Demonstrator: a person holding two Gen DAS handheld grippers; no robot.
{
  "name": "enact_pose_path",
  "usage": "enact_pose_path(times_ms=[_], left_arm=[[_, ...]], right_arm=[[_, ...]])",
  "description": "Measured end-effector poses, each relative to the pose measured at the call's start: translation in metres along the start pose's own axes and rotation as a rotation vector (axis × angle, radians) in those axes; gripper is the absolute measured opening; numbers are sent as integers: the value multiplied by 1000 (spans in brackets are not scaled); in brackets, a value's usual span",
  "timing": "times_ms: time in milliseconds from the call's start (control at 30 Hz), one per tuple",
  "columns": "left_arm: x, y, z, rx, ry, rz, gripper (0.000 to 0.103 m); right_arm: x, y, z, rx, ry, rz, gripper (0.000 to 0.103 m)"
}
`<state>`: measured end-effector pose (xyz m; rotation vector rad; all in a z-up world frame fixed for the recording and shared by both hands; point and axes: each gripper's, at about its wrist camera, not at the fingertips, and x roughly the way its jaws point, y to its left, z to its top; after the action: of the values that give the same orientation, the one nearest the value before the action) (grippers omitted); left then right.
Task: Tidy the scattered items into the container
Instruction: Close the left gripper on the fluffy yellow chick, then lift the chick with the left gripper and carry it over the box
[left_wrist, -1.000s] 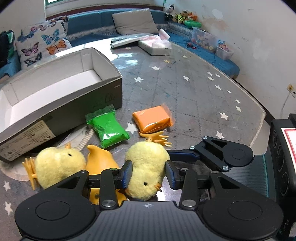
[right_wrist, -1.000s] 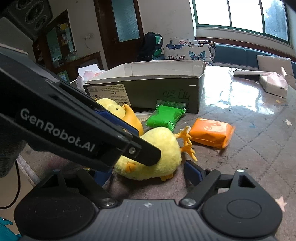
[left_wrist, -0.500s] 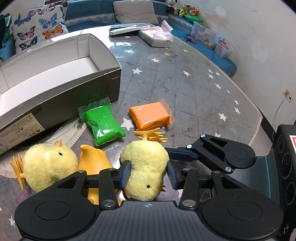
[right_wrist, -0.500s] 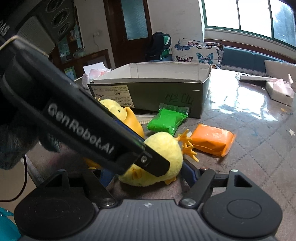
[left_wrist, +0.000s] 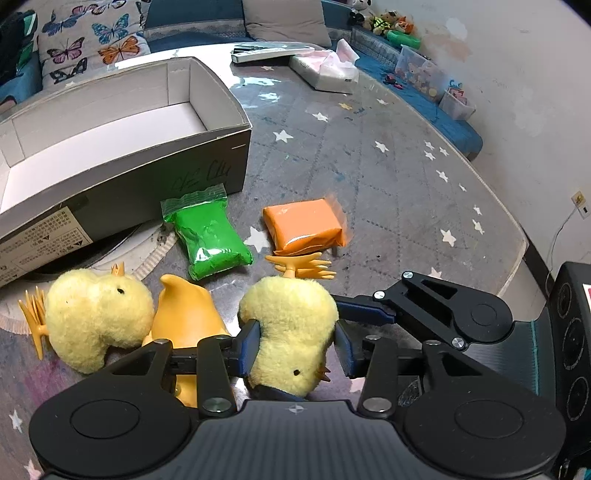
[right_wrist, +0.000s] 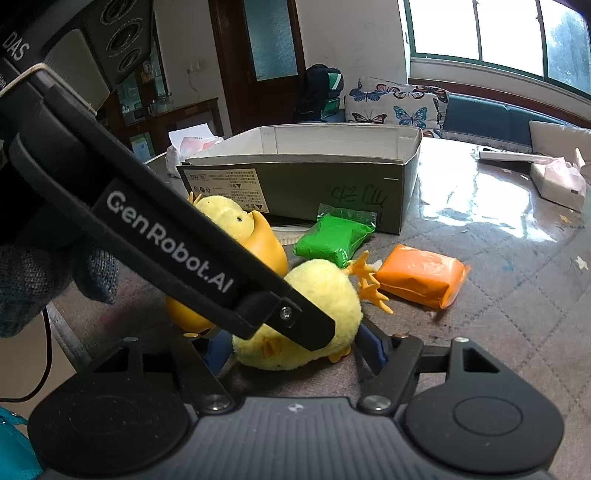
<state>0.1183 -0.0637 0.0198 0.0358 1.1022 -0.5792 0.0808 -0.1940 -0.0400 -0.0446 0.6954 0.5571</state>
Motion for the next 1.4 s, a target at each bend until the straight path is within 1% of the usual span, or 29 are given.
enact_pose_path(times_ms=[100,200,267,333,433,533,600,667,767,867,967,1033,1133,1233,1400], left_arm=[[-5,2,2,-19,-3,-20,45],[-10,2,6,-30,-16,-26,43],[-10,3,9,-37,-26,-29,43],[-5,8,10,-64,-10,-39,43],[-4,11,7,-71,-14,-49,42],[1,14,6,-87,3,-50,41],[4,17,6,-110,7,-65,42],[4,20,7,-136,8,-73,41],[1,22,11,-139,-3,-72,41],[5,22,14,-140,3,-67,41],[11,26,14,-169,18,-75,42],[14,28,16,-179,20,-76,45],[16,33,16,-204,28,-90,45],[16,32,17,-202,27,-86,44],[12,26,14,-158,11,-76,43]], right_arm=[[-7,-1,5,-2,-17,-1,69],[-13,-3,18,-22,-41,-9,66],[-14,-3,28,-65,-35,-18,66],[-10,-2,33,-98,-14,-29,66],[-5,1,29,-117,5,-35,66],[-1,-1,22,-81,14,-30,66],[1,-3,18,-62,18,-28,66],[-1,-6,16,-43,9,-25,66],[-4,-11,20,-19,-4,-6,66],[-2,-11,21,-29,-2,-6,66],[0,-10,20,-33,2,-13,66],[1,-9,19,-36,0,-16,66],[4,-8,18,-54,6,-22,67],[8,-11,17,-43,5,-21,68],[7,-11,17,-46,0,-24,66]])
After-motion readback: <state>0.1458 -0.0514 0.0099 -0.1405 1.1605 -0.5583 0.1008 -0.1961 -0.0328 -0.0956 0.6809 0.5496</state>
